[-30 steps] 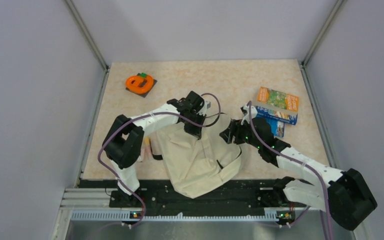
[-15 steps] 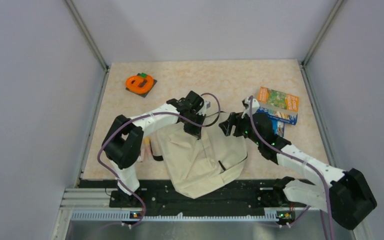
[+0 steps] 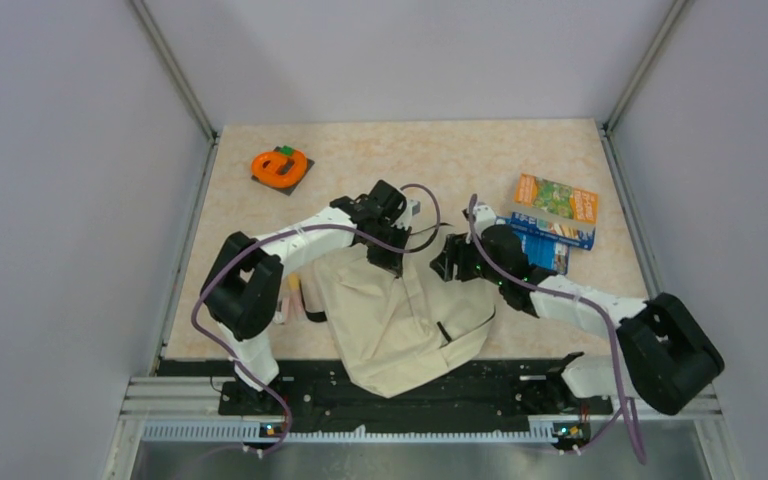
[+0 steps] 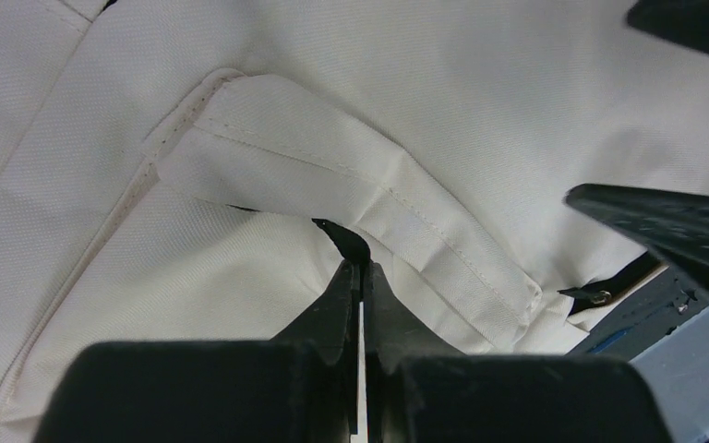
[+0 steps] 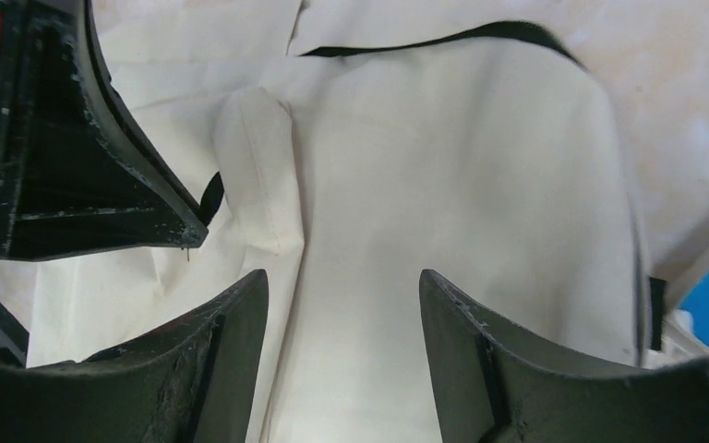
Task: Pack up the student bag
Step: Unzip the student bag at the center of the board.
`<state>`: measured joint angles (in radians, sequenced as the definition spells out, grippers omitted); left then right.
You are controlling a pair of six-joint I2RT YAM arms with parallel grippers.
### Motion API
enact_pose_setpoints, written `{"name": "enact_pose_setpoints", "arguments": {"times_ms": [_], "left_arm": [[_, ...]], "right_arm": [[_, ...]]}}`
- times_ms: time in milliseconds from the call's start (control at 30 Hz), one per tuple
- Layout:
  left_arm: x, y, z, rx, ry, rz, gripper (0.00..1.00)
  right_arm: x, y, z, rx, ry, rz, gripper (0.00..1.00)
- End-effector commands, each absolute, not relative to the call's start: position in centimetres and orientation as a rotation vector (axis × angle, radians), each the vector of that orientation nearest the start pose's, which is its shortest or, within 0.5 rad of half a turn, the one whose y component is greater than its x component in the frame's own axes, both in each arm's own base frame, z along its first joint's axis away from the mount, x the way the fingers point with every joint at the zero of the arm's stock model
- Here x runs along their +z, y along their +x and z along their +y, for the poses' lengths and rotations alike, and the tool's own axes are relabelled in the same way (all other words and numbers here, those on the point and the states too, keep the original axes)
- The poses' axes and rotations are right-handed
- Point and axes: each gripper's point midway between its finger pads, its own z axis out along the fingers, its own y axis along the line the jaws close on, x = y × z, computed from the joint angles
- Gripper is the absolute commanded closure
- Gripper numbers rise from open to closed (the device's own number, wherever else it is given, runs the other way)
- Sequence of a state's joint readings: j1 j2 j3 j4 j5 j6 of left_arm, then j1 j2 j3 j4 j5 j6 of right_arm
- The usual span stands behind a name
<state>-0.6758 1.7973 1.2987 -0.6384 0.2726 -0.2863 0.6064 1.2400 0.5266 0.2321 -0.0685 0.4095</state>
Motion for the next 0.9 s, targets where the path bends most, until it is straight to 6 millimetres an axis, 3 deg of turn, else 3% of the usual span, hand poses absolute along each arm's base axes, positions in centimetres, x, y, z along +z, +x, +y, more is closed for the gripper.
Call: {"name": "enact_pose_setpoints", "arguments": {"times_ms": [0, 167, 300, 533, 733, 867], "left_arm": [[9.3, 26.3, -29.3, -0.692, 0.630, 2.697, 1.00], [9.2, 26.3, -29.3, -0.693, 0.631, 2.700, 1.00], [9.4, 26.3, -29.3, -0.693, 0.631, 2.693, 1.00], [9.6, 26.5, -29.3, -0.691, 0.632, 2.686, 1.00], [9.7, 26.7, -29.0, -0.687, 0.612, 2.676, 1.00], [9.9, 27.0, -28.9, -0.699, 0.592, 2.673, 1.00]], "right_arm": [[13.9, 29.4, 27.6, 0.909, -0.349, 1.960, 0.38], [13.2, 30.2, 30.1, 1.013, -0.400, 1.941, 0.37], [11.4, 31.3, 31.0, 1.019, -0.410, 1.967, 0.39], [10.3, 31.7, 32.5, 1.090, -0.434, 1.952, 0.42], [9.8, 32.1, 32.3, 1.114, -0.408, 1.941, 0.41], [10.1, 31.5, 30.8, 1.143, -0.352, 1.913, 0.35]]}}
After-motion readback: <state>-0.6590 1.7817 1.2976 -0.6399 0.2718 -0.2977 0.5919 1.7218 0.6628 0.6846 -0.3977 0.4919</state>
